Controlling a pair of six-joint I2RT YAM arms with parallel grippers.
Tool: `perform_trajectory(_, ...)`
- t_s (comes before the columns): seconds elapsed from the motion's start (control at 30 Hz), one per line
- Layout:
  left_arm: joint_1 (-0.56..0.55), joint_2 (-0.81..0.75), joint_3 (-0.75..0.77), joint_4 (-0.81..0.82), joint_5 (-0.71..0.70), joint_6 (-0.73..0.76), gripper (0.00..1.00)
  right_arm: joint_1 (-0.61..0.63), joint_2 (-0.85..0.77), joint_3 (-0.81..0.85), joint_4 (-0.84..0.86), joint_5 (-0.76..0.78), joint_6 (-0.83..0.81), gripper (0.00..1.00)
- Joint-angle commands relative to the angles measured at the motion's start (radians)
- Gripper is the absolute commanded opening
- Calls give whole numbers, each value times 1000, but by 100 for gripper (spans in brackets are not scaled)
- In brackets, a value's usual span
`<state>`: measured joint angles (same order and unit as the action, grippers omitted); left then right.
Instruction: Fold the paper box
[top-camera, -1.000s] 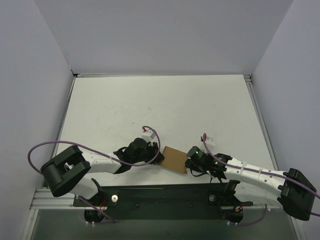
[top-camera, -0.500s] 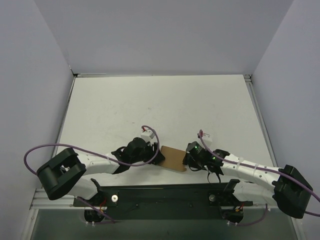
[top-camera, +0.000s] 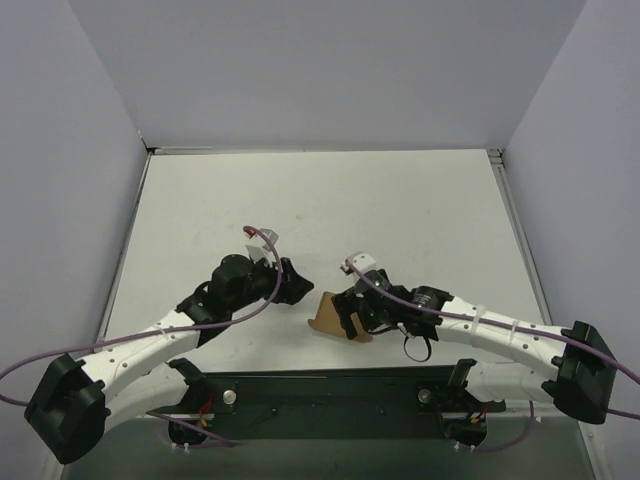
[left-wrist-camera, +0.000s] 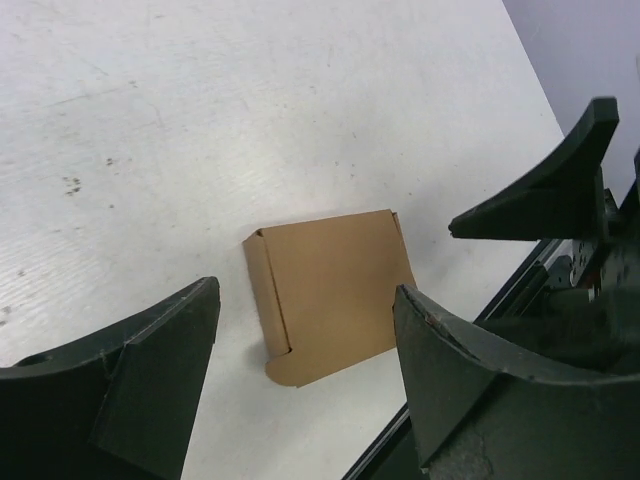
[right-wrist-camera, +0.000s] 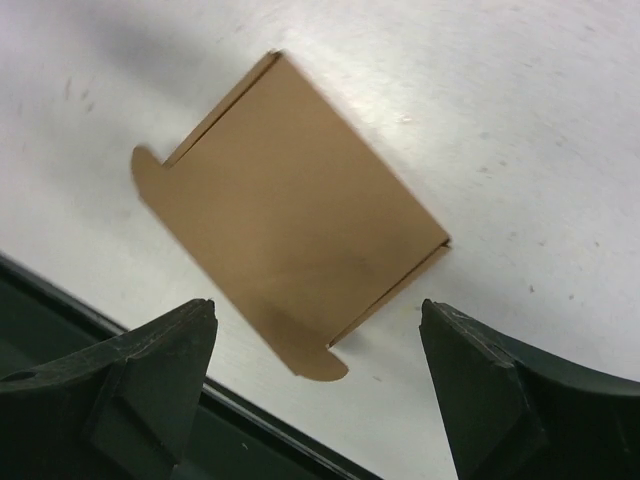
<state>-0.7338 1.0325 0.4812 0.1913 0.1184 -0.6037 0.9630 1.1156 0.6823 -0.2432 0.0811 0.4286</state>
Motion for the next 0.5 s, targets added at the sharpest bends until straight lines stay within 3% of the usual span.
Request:
perform_trajectory(0.0, 82, -125, 48, -189, 64, 50, 80, 182, 72, 63, -4, 107, -264, 86)
perform_trajectory(0.27, 287, -278, 100, -372, 193, 67, 82, 350, 253, 97, 88, 380, -390, 87)
perform_trajectory(0.47, 352, -290, 143, -443, 251, 123, 83, 419, 372, 129, 131, 428, -491, 80)
